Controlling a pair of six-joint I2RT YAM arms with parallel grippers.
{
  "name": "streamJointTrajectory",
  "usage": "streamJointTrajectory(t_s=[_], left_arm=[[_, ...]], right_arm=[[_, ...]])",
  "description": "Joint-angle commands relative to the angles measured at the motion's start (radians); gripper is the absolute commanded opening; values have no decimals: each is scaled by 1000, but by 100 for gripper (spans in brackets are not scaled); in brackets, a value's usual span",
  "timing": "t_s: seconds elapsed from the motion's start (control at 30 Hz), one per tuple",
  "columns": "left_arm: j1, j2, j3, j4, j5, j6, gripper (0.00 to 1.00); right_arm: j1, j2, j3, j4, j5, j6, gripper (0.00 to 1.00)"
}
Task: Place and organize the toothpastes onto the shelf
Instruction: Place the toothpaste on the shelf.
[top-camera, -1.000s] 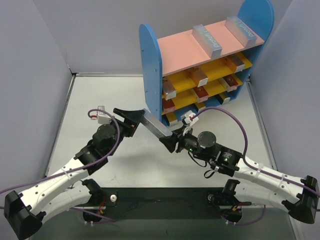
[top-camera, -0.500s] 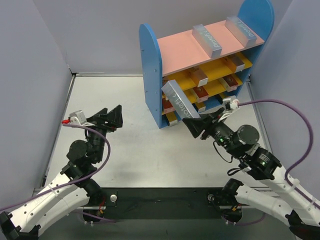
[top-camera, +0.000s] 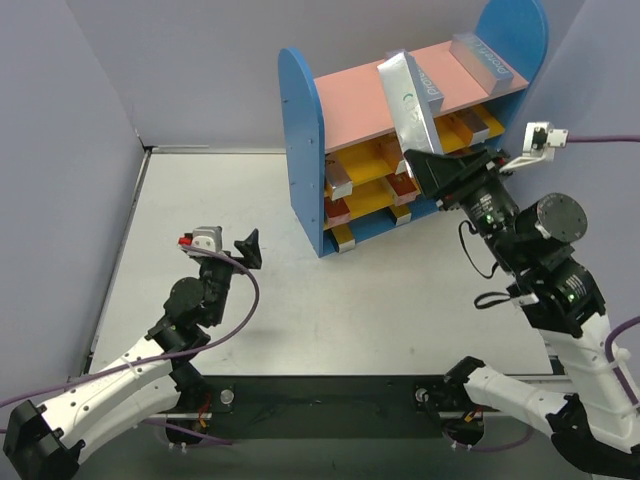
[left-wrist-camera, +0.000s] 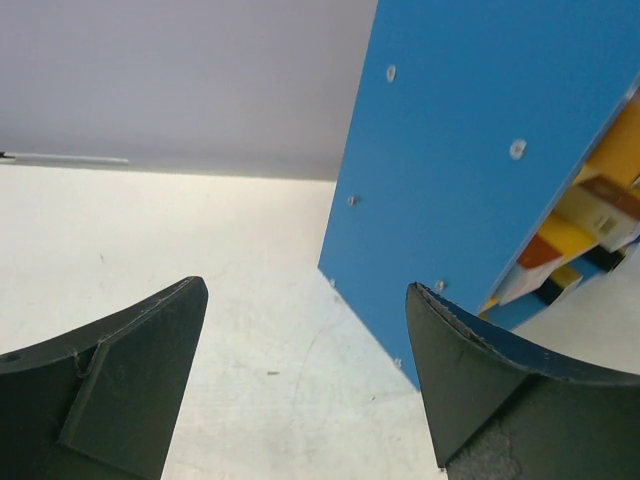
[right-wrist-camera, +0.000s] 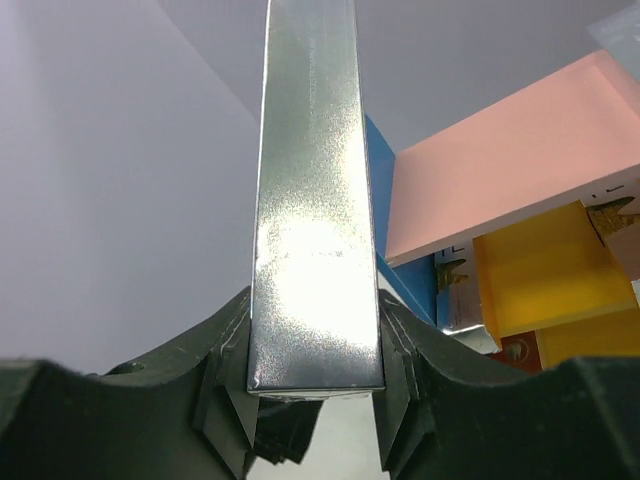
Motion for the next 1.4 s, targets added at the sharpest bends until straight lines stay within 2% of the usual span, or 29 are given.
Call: streamJointTrajectory(t_s=[0.0,0.07,0.23,0.47,0.63,0.77,0.93,1.03,1.07,1.17,1.37], left_arm=[[7,23,-49,80,56,83,92],[7,45,-66,92,73,88,92],[7,89,-111,140,93,122,92],[32,151,-88,175,133,168,92],[79,166,-82,164,176,99,92],[118,174,-77,161,204,33,92],[125,178,-77,163,216,14,92],[125,183,-77,163,217,11,92],[125,184,-77,163,219,8,92],[125,187,-77,163,222,2,92],[127,187,-79,161,222,-3,92]], right_arm=[[-147,111,105,24,-136,174,5],[-230,181,146,26,-226,278,6],[-275,339,229,29,-302,367,6],[-276,494,286,76,-386,496,8],[-267,572,311,108,-435,584,8],[-232,603,334,99,-447,592,15],[-193,611,331,92,-444,592,19],[-178,606,329,70,-434,562,31],[-175,605,328,58,-426,549,39],[-175,593,314,59,-414,530,54],[-170,573,340,-54,-365,431,73]])
